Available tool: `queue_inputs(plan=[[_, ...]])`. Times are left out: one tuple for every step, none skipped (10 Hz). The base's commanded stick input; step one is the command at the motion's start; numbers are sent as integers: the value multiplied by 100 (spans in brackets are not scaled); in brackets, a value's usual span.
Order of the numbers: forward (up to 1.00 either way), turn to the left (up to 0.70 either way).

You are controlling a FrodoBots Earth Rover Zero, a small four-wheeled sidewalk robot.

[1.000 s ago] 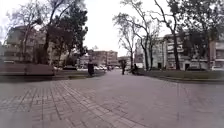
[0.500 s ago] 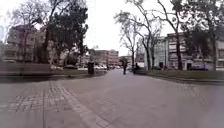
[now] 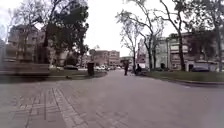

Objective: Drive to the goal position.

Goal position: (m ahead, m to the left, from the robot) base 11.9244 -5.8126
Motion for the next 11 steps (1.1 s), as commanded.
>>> queue_inputs(plan=[[70,0],[70,0],[70,0],[70,0],[70,0],[70,0],[70,0],[70,0],[70,0],[70,0],[70,0]])
